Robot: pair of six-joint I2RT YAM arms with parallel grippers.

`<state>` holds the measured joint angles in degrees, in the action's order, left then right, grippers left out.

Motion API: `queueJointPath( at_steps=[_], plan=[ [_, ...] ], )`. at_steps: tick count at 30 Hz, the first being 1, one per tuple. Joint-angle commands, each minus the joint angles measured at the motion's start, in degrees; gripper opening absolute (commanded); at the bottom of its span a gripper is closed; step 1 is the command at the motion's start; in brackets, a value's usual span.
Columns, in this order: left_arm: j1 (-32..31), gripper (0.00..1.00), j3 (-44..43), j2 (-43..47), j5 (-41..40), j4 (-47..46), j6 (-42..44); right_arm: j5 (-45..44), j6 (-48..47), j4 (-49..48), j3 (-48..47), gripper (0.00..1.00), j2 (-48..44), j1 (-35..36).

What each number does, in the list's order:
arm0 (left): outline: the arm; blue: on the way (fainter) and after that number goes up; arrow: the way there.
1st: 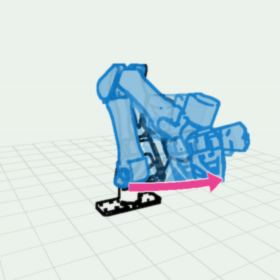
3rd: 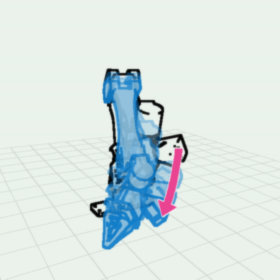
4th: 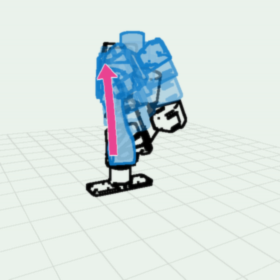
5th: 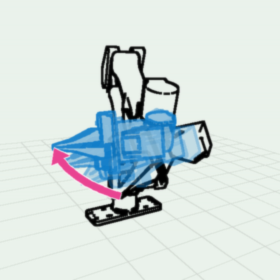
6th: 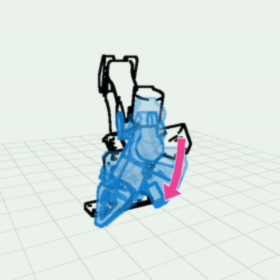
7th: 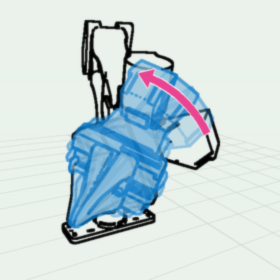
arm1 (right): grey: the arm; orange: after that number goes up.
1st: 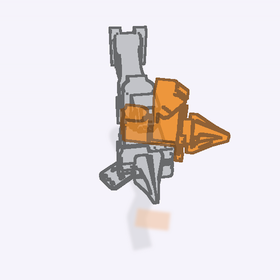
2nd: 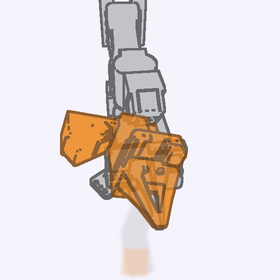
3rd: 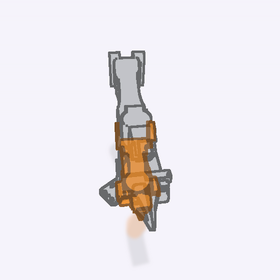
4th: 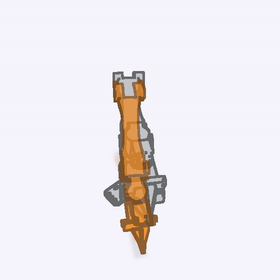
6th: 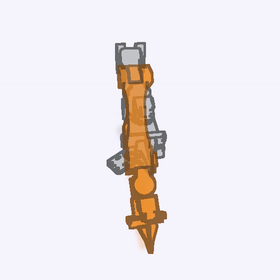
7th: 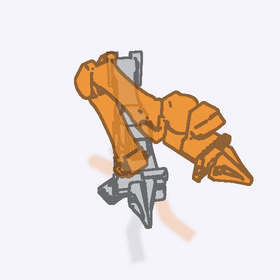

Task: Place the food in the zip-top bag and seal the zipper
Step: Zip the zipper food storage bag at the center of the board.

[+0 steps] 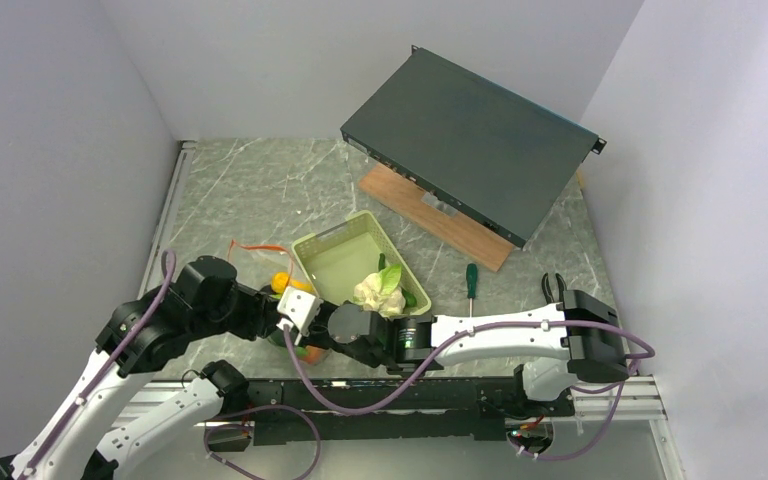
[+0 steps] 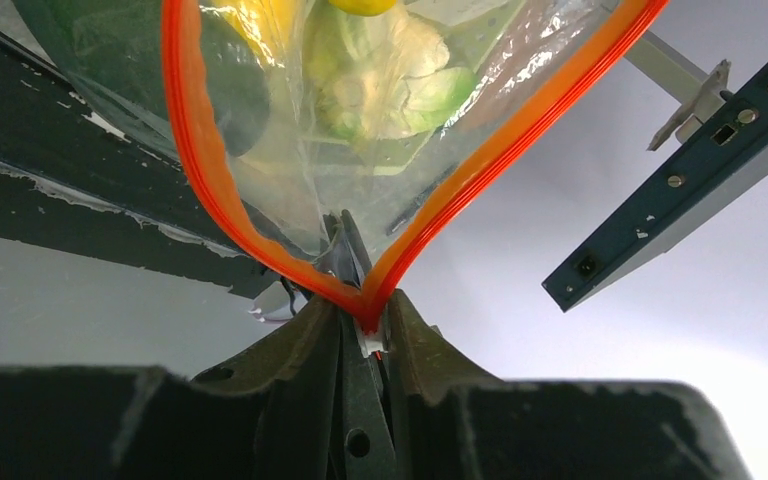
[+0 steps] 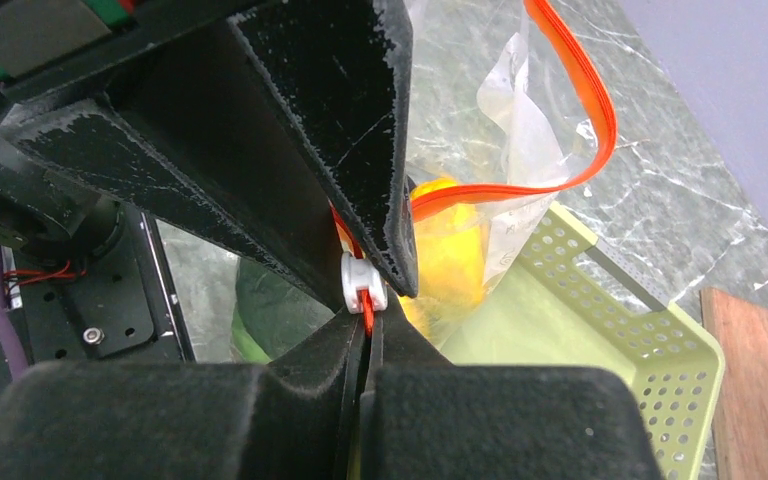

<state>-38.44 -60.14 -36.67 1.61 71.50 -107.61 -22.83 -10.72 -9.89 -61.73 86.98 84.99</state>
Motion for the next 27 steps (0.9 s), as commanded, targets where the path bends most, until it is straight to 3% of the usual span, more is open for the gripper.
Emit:
queueJointPath(
  at_steps=[1,5,13,19,27],
  plan=[
    [0.0,0.26,-2.7,-1.2,-0.7,0.0,0.7,-1.3,-1.7,-1.7,-2.1,0.00,0.5,1.2],
    [0.0,0.27,-4.0,-1.7,-1.0,1.2,1.9,-1.8,-1.8,-1.6,-2.0,0.00,0.6,1.2],
    [0.0,0.38,-7.0,-3.0,-1.4,3.6,4.5,-1.9,-1.8,-1.6,-2.2,0.00,1.2,1.1],
    [0.0,0.29,-8.0,-3.7,-1.3,4.4,5.3,-1.8,-1.7,-1.4,-2.6,0.00,1.3,1.2],
    [0.0,0.42,-6.2,-2.9,-0.8,5.0,5.0,-1.6,-1.2,-1.3,-2.7,0.00,1.2,1.2]
  ],
)
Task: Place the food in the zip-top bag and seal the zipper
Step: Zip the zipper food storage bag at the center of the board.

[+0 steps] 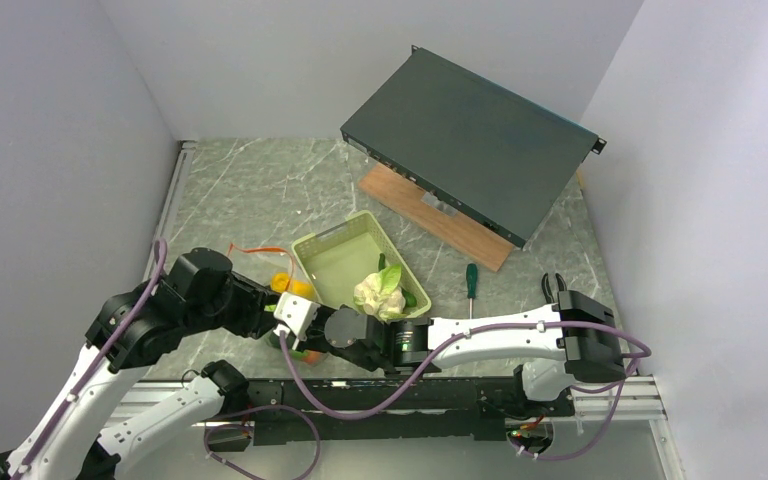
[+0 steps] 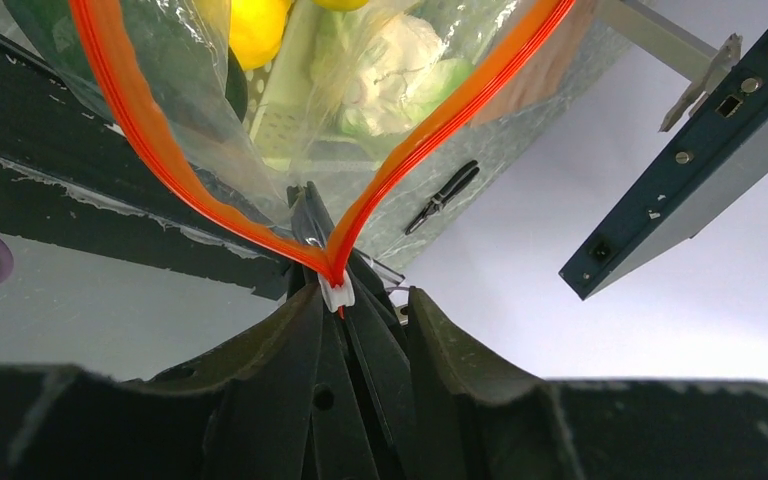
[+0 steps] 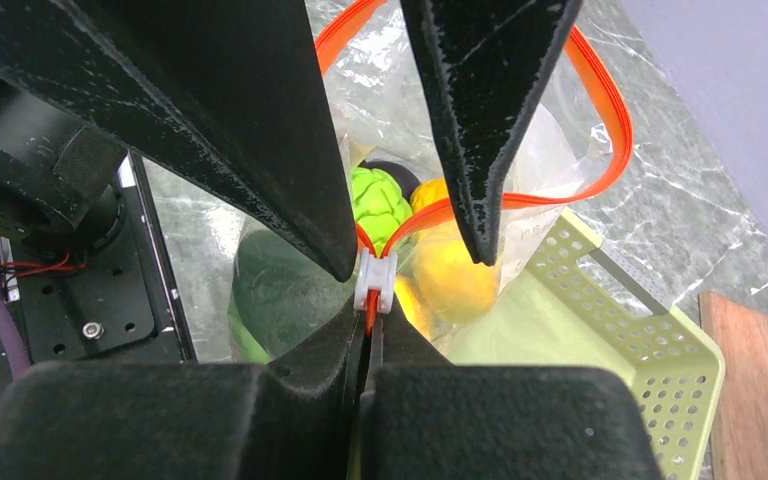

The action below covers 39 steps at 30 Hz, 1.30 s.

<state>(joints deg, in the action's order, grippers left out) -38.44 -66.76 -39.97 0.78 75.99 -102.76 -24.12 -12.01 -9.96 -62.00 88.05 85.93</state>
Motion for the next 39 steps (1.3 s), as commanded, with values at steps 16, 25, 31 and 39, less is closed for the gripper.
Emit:
queueJointPath(
  at_steps=[16,25,31,39],
  plan=[
    [0.0,0.28,1.9,-0.1,1.5,0.0,0.5,-0.3,0.3,-0.9,-3.6,0.00,0.8,0.4],
    [0.0,0.08,0.4,0.5,-0.6,2.3,0.5,-1.1,0.6,-2.5,-2.3,0.00,0.4,0.6],
    [0.0,0.00,-3.1,-1.5,-8.6,4.8,3.4,1.4,0.2,-9.4,2.7,0.00,-1.6,1.3],
    [0.1,0.00,-8.3,-3.7,-16.8,8.8,6.3,-0.7,3.0,-15.8,9.6,0.00,-5.8,1.3]
  ],
)
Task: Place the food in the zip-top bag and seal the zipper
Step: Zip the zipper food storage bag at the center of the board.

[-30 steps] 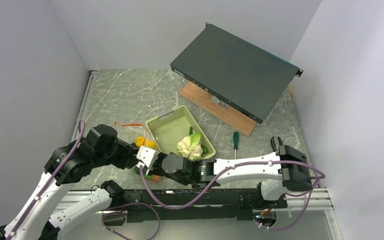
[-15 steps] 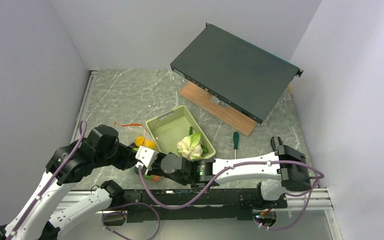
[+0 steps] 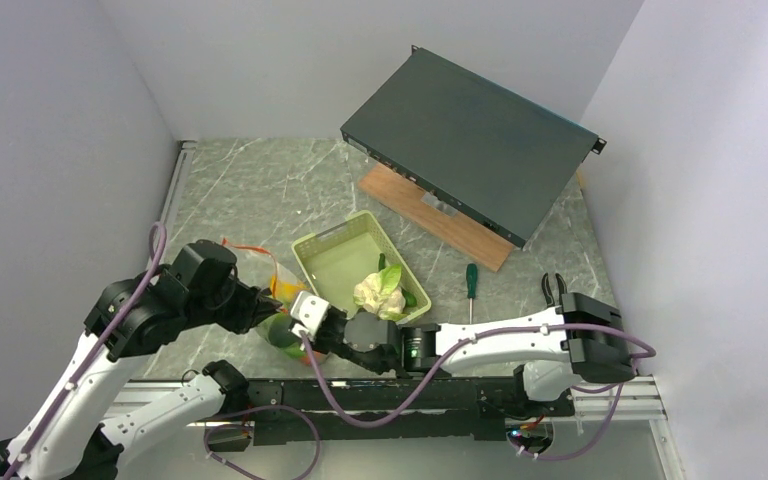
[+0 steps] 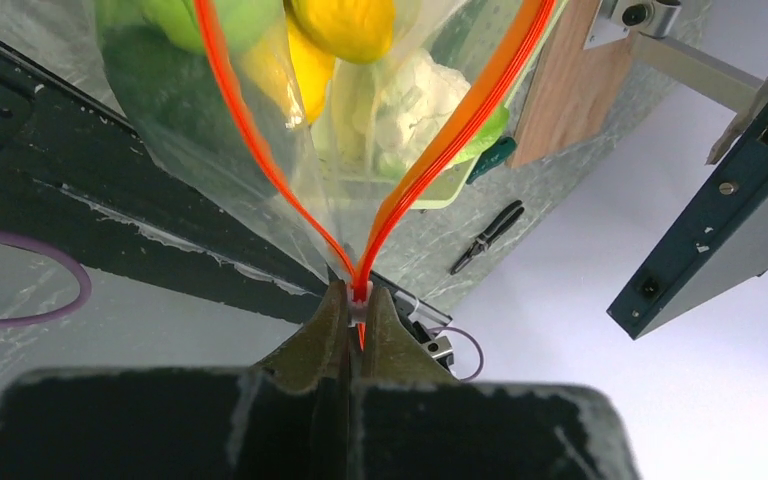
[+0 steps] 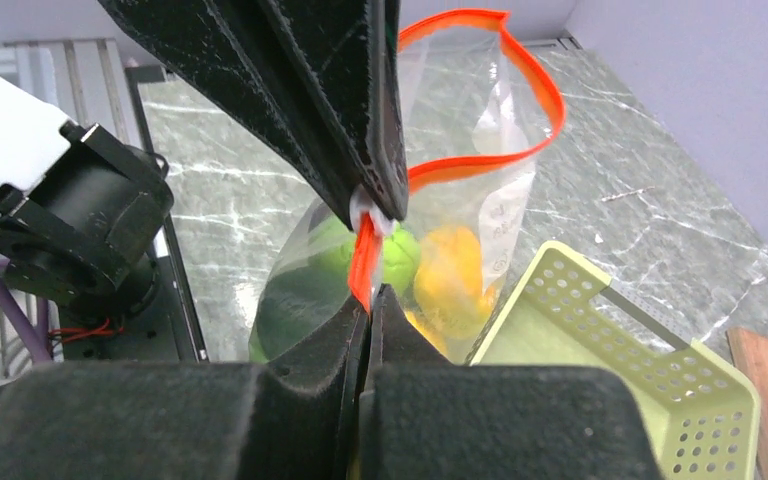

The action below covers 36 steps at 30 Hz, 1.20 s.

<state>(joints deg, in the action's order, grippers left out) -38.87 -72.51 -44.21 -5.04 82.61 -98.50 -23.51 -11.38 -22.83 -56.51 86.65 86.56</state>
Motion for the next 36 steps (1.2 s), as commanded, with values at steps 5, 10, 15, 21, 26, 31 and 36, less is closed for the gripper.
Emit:
queueJointPath(
  at_steps=[5,10,15,21,26,31,36],
  plan=[
    [0.5,0.00,-0.9,1.8,-11.1,1.7,1.3,-1.2,4.7,-2.0,6.1,0.00,-6.4,0.7],
    [0.5,0.00,1.2,2.7,-8.2,-1.3,1.7,3.3,7.7,9.5,-0.8,0.00,-4.8,0.6],
    [0.5,0.00,1.6,2.5,-6.0,-1.9,1.8,3.2,10.6,17.6,-5.2,0.43,-4.1,0.5],
    [0.5,0.00,3.3,3.3,-4.9,-3.4,1.2,1.9,9.0,20.8,-8.3,0.48,-3.1,0.3],
    [0.5,0.00,4.1,3.4,-4.6,-3.6,0.8,0.9,8.4,21.1,-11.2,0.48,-0.6,-0.5],
    [0.5,0.00,4.0,3.6,-4.8,-3.2,0.7,-0.9,7.5,21.0,-15.1,0.47,2.6,-1.0],
    [0.5,0.00,3.7,3.8,-5.4,-2.2,0.6,-0.6,7.6,21.7,-17.9,0.39,4.5,-2.4]
  ],
)
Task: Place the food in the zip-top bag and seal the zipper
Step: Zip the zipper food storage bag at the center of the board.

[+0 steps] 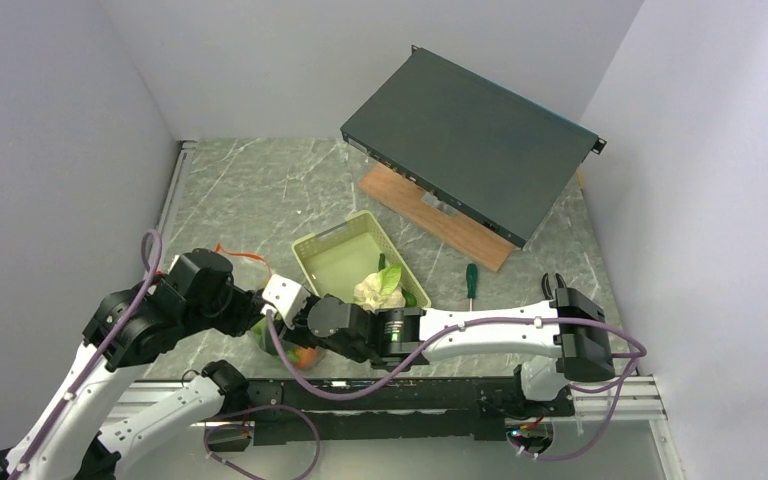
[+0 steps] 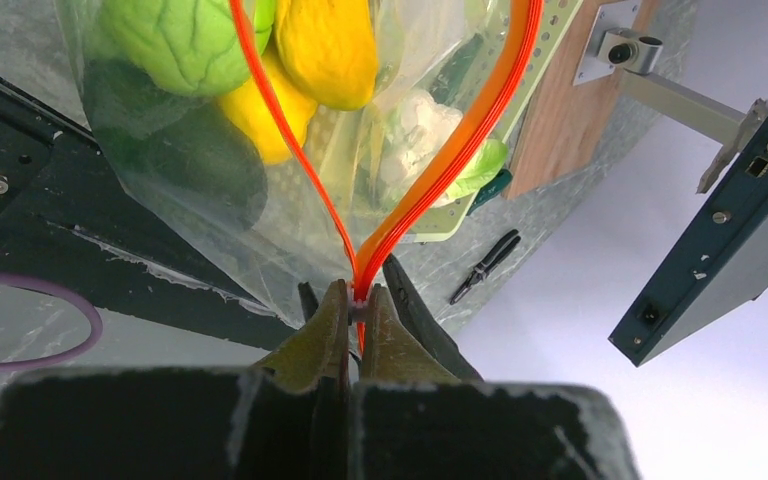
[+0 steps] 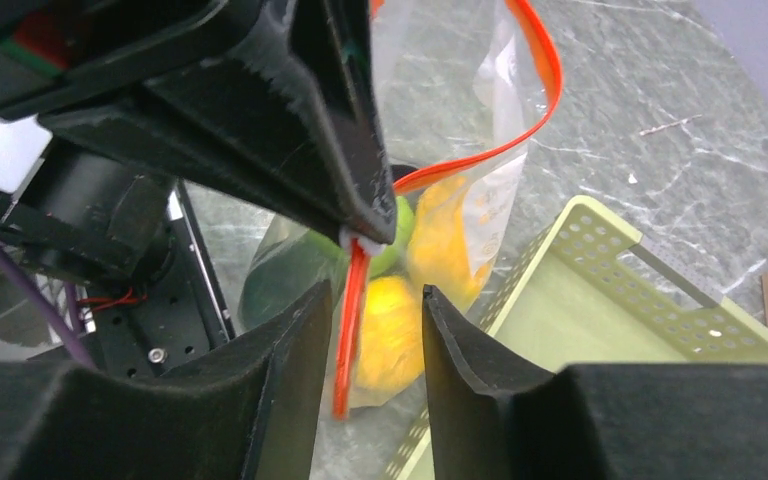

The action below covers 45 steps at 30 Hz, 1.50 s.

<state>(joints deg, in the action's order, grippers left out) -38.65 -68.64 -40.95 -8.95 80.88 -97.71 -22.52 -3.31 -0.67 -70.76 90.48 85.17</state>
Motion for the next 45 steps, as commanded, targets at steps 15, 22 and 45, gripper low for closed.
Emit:
queueJointPath(
  at_steps=[15,22,45],
  plan=[
    [0.3,0.00,-6.2,-2.7,-18.7,8.8,0.0,1.8,3.2,-6.0,7.9,0.00,-7.1,-1.1],
    [3.1,0.00,-10.4,-5.1,-31.0,9.1,10.2,3.0,5.9,-7.3,12.9,0.00,-10.6,-1.1],
    [23.5,0.00,-7.9,-13.5,-39.8,-5.0,38.5,1.1,5.9,-9.2,17.0,0.00,-13.0,-1.2]
  ],
)
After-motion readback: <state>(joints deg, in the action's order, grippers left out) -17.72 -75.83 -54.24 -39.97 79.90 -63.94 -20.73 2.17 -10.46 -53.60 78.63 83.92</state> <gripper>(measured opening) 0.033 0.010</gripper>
